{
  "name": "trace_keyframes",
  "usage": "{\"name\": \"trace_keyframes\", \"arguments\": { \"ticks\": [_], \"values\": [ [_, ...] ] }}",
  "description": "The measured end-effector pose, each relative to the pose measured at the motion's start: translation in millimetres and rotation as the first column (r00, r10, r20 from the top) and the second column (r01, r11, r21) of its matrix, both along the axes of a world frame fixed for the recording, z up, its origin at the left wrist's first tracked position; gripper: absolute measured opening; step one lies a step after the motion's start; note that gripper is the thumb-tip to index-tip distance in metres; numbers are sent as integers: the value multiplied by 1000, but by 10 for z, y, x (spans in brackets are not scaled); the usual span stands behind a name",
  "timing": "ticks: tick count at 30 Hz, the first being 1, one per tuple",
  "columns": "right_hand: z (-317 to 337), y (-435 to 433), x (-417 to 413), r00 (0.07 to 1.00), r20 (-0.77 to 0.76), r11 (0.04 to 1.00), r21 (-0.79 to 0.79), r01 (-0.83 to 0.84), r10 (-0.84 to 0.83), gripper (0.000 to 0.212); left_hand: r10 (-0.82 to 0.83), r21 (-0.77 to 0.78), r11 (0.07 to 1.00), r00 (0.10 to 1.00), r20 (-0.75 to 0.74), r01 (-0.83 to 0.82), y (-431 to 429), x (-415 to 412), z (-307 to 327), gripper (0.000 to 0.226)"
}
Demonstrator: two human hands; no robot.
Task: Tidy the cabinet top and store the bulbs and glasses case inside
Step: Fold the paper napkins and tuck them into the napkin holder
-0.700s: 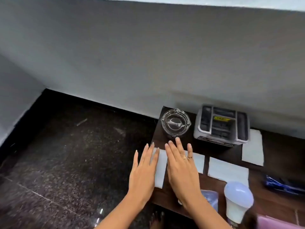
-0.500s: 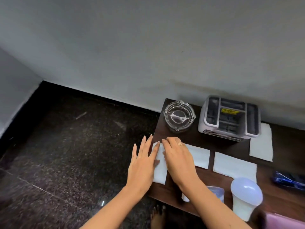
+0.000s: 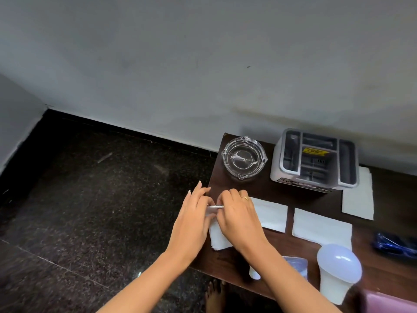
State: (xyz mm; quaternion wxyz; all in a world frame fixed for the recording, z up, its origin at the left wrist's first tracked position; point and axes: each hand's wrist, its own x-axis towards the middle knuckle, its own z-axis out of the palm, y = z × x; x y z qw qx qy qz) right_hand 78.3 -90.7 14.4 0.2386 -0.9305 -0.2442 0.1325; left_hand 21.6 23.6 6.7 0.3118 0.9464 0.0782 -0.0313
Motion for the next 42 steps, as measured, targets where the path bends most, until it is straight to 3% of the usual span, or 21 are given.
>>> {"name": "trace_keyframes", "arguments": {
  "ticks": [3, 8, 11, 16, 26, 29, 35, 39, 42],
  "values": [
    [161, -55, 46, 966, -251, 985, 140, 104, -66, 13, 39, -120, 992, 999, -5, -39, -24, 88, 116, 11],
    [381, -267, 161, 888, -387, 833, 382, 400, -249, 25, 24, -250, 968, 998, 60, -9, -181, 376, 300, 17],
    [514, -483, 252, 867, -342, 776, 405, 484, -362, 21, -19, -234, 970, 985, 170, 59, -301, 622, 393, 19],
    [744, -822, 427, 825, -236, 714, 416, 564, -514, 13, -107, -229, 960, 967, 232, 161, -639, 991, 618, 22],
    [967, -911, 842, 737, -181, 566, 532, 630, -651, 25, 92, -450, 893, 971, 222, 18, -1016, 1440, 869, 23],
    [869, -857, 897, 735, -178, 569, 525, 633, -654, 13, 96, -427, 904, 967, 236, 14, -1064, 1407, 856, 18],
    [642, -781, 887, 775, -228, 630, 471, 618, -589, 10, 222, -530, 831, 974, 40, -168, -1108, 1431, 810, 28],
    [593, -738, 887, 820, -121, 732, 393, 557, -559, 12, 292, -432, 872, 953, 81, -231, -1083, 1494, 771, 23],
    [606, -737, 908, 810, -114, 734, 364, 573, -575, 14, 260, -353, 913, 958, 122, -203, -1081, 1498, 754, 10]
  ]
}}
